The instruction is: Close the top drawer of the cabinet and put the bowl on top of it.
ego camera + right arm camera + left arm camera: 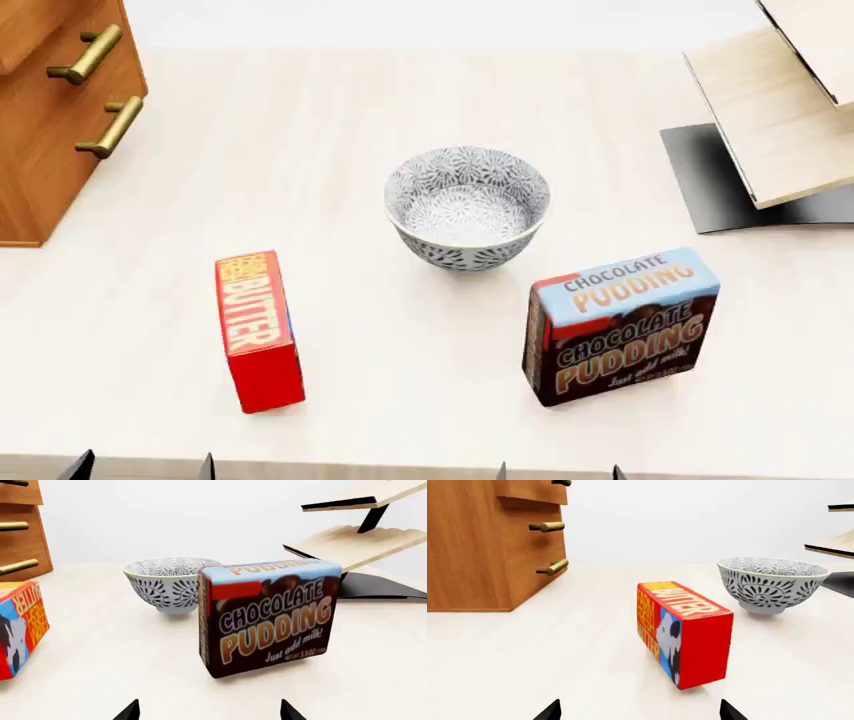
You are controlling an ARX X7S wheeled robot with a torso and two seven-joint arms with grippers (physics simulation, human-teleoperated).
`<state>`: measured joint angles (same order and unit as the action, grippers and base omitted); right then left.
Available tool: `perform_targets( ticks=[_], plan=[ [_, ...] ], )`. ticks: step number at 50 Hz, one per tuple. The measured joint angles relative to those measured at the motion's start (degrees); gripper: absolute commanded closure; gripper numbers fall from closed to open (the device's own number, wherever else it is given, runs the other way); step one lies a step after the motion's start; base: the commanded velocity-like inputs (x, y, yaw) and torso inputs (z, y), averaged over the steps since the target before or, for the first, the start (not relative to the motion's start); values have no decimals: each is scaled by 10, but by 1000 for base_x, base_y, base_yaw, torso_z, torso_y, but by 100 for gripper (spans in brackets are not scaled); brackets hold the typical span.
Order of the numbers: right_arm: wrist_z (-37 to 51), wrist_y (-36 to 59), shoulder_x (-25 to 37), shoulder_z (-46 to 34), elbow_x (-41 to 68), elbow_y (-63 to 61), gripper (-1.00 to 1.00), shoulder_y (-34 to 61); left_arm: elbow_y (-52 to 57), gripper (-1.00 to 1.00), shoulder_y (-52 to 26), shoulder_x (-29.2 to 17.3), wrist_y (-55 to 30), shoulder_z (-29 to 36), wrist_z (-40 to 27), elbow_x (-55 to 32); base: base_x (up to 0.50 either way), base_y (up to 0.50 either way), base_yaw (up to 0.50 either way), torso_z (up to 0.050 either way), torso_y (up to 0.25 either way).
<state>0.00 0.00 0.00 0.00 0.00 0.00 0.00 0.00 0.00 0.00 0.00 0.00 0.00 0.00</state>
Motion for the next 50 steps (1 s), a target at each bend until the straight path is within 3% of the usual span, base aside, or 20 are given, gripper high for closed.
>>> perform_targets(
  ticks=[10, 26, 38, 50],
  plan=[
    [26, 56, 15, -3, -1, -59, -100, 3, 73, -100, 4, -12, -52, 13, -14, -12, 0, 0, 0, 0, 0],
    [41, 237, 54, -19, -12, -288, -100, 24, 302, -100, -21, -36, -222, 32, -47, -25, 0, 0, 0, 0, 0],
    [38, 330, 72, -24, -8, -392, -100, 51, 409, -100, -50, -46, -313, 41, -67, -35, 0, 0, 0, 0, 0],
    [42, 357, 85, -32, -8, -425, -100, 54, 451, -100, -53, -55, -340, 48, -83, -41, 0, 475, 0, 0, 0]
  ],
)
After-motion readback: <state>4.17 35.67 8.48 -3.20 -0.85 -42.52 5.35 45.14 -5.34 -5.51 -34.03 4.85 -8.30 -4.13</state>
